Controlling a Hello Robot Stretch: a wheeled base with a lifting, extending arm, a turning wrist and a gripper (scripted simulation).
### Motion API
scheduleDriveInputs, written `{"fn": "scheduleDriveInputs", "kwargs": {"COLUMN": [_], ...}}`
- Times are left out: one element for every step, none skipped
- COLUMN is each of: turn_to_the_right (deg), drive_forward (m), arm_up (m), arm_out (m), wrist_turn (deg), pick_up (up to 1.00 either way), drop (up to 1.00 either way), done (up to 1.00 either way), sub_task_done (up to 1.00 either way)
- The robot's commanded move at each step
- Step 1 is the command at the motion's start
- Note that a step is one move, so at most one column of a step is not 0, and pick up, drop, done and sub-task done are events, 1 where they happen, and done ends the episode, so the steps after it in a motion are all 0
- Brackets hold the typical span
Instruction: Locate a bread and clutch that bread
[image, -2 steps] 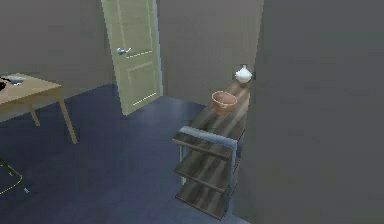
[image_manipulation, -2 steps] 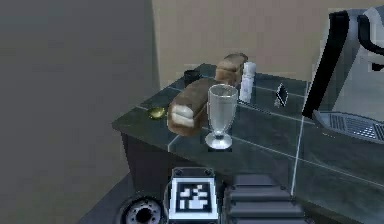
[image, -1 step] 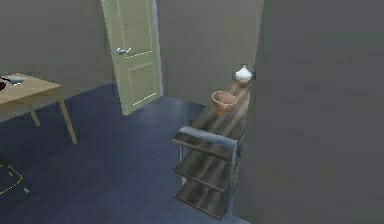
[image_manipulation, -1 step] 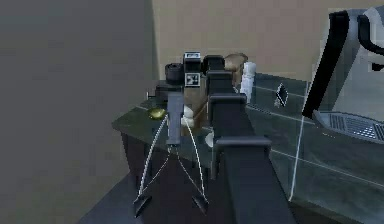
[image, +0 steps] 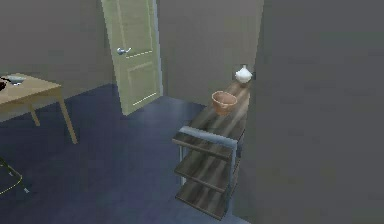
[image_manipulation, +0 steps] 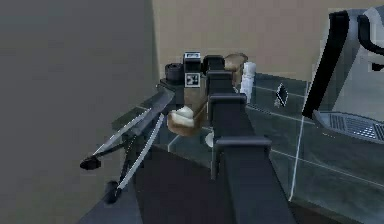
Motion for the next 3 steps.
{"fn": "scheduleDriveInputs", "kwargs": {"turn_to_the_right": [0.0,0.0,0.0], "drive_forward": [0.00,0.00,0.00], "arm_up": [0.00,0.00,0.00], "arm_out": [0.00,0.00,0.00], "wrist_turn": [45.0,45.0,45.0], "pick_up": [0.00,0.00,0.00], "drop": [0.00,0.00,0.00], "done": [0.00,0.00,0.00], "sub_task_done": [0.00,0.00,0.00]}}
